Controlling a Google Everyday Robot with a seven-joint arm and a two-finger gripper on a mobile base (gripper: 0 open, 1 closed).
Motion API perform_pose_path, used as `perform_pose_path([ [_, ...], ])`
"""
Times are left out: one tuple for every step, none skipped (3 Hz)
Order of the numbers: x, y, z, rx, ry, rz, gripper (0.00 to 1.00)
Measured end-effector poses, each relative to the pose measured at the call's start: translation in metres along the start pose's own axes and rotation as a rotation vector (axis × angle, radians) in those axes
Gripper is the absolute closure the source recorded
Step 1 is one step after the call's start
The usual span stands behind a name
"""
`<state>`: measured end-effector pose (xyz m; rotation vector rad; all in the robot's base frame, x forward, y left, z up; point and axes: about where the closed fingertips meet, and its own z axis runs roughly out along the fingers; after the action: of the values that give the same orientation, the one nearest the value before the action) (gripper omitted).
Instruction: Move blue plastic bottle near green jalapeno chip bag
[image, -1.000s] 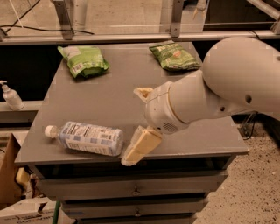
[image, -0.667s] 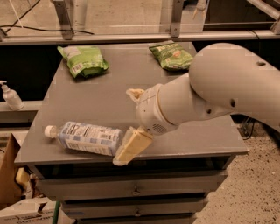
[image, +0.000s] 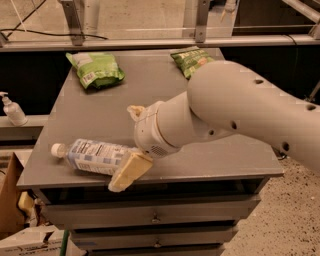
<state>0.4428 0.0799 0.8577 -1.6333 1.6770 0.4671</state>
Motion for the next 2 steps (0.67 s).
perform_pose_path([
  [-0.0033, 0.0062, 0.0123, -0.005, -0.006, 0.011, 0.0],
  [-0.0057, 0.0109, 0.0204, -0.001, -0.021, 0.016, 0.18],
])
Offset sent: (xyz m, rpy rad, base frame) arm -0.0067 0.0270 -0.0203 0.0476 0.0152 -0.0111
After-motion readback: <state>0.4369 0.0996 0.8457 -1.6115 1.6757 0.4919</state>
